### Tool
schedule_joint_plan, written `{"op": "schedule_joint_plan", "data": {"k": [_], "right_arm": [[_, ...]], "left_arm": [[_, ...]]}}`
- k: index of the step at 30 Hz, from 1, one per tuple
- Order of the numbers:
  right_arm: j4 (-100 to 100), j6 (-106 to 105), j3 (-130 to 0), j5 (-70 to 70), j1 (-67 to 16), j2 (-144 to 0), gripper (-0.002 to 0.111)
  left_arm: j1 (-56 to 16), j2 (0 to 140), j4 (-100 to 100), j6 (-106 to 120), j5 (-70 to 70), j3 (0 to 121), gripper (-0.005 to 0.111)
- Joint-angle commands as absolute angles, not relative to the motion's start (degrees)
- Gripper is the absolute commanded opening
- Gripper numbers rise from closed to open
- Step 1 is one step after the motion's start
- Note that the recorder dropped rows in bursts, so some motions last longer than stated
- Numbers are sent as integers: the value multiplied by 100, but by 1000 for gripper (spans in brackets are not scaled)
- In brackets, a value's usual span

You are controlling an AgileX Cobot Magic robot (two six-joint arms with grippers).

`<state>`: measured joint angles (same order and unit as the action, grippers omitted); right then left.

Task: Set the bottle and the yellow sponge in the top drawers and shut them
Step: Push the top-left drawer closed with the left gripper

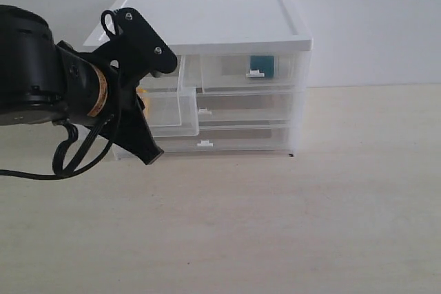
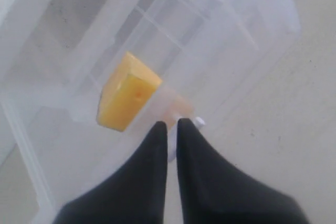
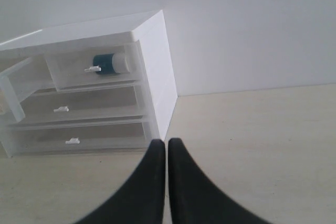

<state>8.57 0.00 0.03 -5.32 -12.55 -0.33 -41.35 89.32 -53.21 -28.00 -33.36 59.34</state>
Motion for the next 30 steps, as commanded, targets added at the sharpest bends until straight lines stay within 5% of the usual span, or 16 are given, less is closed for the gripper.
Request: {"op": "schedule_joint_plan", "data": {"k": [1,14,30], "right_arm": [[847,0,0,-485,-1268,0,0],[847,-37,0,-496,-1268,0,0],[847,-37,0,-507,-1268,0,0]], "left_arm": [[-4119,8956,-5752,-2932,-3052,6026,4],[-4119,9565,-9046,-5451,-3591,6072,4],[-3906,10218,-9695,-6069,-3925,6705,4]]}}
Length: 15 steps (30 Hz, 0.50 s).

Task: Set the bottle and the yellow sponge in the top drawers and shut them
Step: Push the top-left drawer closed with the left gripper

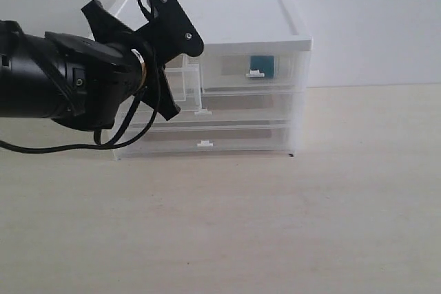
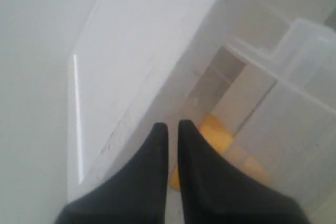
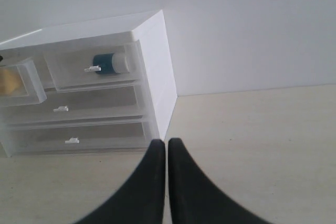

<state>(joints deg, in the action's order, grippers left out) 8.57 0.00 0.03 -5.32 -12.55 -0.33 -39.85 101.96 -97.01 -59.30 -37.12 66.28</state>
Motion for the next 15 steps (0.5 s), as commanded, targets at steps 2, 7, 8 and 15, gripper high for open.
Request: {"op": "schedule_joint_plan", "data": {"k": [2,7,8,15], "right_arm": [[847,-37,0,-507,-1268,0,0],[847,-37,0,-485,-1268,0,0],[847,-37,0,-485,-1268,0,0],[847,-37,0,-485,-1268,0,0]], "left_arm": [[-3906,10090,-9574,-6030,-4047,6705,4],[-3906,9567,-7868,-4664,-3115,6705,4],[-3900,9484,-7422,-4239,-2952,6705,4],[-3900,9412,-3766,-919,-2885,6705,4]]}}
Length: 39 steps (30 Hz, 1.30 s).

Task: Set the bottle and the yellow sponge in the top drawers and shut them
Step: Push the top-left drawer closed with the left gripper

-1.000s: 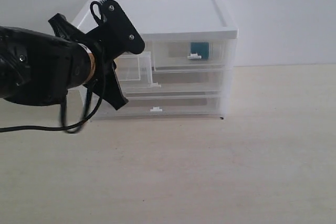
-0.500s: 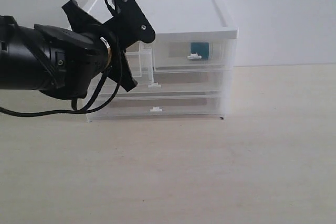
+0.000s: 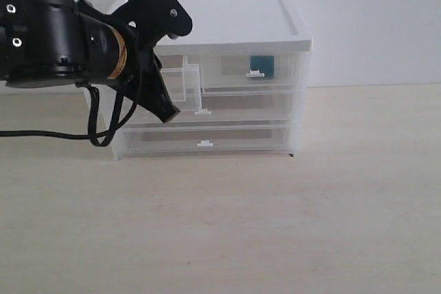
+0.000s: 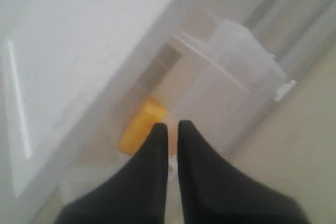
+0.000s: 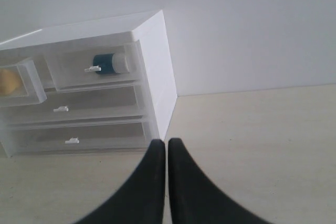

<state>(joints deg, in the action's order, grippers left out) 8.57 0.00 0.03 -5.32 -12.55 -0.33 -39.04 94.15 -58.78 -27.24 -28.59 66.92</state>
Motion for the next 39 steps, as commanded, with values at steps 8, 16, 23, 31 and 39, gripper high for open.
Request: {"op": "schedule_joint_plan", "data": {"k": [8,16,23,31,39], "right_arm": [[847,0,0,-496,-1268,0,0],[847,0,0,-496,-1268,0,0],[847,0,0,-496,-1268,0,0],[847,0,0,-496,-1268,0,0],[847,0,0,-463,-1268,0,0]], "left_arm": [[-3445,9482,-3095,-2318,-2108,6705,4],[-3036,9771,-3095,-2786,-1702,6705,4],[-2816,10027,-3122,-2877,-977,6743,4],[-2570,10038,-3122,-2903,-850,6963,4],[-2570,9963,-3221,-2870,-1171,7239,4]]}}
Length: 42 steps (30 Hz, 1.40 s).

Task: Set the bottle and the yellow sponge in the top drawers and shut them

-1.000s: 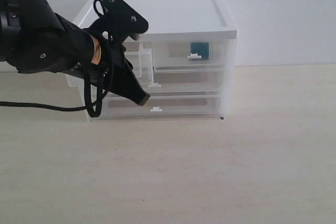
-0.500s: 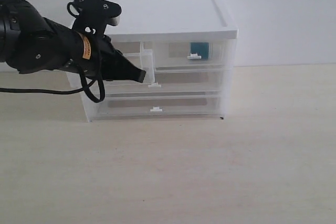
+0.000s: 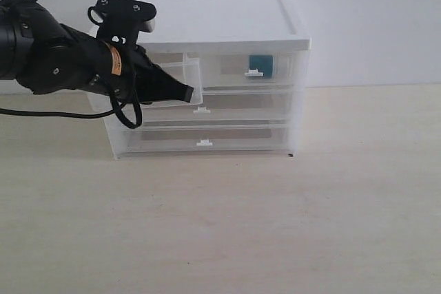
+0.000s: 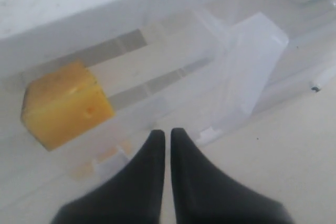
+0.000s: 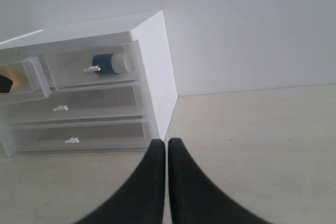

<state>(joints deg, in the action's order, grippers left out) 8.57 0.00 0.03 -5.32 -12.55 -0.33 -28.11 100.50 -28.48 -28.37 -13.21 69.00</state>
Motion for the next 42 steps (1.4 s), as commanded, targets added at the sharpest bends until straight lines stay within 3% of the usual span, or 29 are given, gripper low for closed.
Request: {"op": "schedule_joint_plan", "data": {"k": [1,16,19,25,33,42], "right_arm": [[847,0,0,-463,-1268,0,0],[847,0,0,-452,-1268,0,0],[847,0,0,-452,-1268,0,0],[847,-37,0,-494,-1268,0,0],[847,0,0,-445,-1268,0,0],[847,0,0,-445,-1268,0,0]], "left_arm": [[-2570,9939,-3249,-2870,-1248,7283,4],[-2580,9577,-3064,-2707,-2156,7304,4],[-2492,9246,-3063,-3080,-1445,6805,4],[-1360,8304,-3063,-4388,816,5230,4],[-497,6757,-2135,-4291,2123,3981,4],[-393,5307,-1089,-3769,2946,2895,4]]}}
